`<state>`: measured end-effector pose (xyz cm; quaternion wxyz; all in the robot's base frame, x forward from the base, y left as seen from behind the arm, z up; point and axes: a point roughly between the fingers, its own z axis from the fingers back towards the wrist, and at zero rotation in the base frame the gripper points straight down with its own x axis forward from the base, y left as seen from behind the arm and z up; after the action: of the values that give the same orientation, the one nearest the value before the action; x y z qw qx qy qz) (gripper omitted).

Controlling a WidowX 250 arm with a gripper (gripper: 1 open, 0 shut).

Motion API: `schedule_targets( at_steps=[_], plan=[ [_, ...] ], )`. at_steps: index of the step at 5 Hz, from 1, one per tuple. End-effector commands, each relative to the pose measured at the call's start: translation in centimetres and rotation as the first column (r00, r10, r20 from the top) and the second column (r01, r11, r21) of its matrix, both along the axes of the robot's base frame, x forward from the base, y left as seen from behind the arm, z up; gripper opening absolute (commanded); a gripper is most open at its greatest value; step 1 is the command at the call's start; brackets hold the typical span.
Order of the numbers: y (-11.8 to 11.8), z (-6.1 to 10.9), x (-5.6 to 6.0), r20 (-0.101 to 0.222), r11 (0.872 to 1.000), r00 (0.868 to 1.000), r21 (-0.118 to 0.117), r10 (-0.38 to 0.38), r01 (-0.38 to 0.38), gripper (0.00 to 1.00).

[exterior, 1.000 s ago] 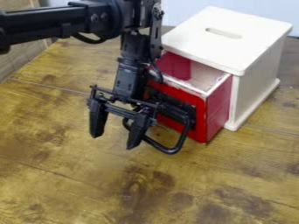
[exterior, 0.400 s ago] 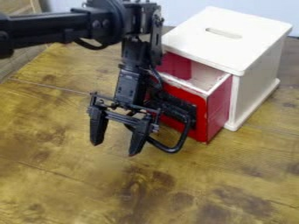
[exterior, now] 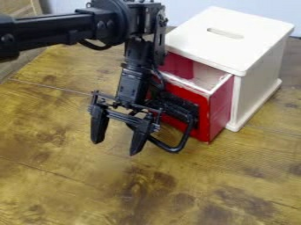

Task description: Close the drawer

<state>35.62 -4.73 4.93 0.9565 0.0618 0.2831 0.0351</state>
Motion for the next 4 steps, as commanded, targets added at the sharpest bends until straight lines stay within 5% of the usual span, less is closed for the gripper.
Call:
schedule_targets(
  at_steps=[1, 2, 4],
  plan=[
    [-5.64, -1.81, -0.77, -0.027, 0.991, 0.991, 0.002, -0.131, 0.131, 1.00],
    [-5.23, -1.08, -0.30, -0.031, 0.996, 0.996, -0.006, -0.086, 0.086, 1.00],
    [-5.12, -1.69, -0.58, -0.014, 0.992, 0.993, -0.035, -0.118, 0.117, 1.00]
  ],
)
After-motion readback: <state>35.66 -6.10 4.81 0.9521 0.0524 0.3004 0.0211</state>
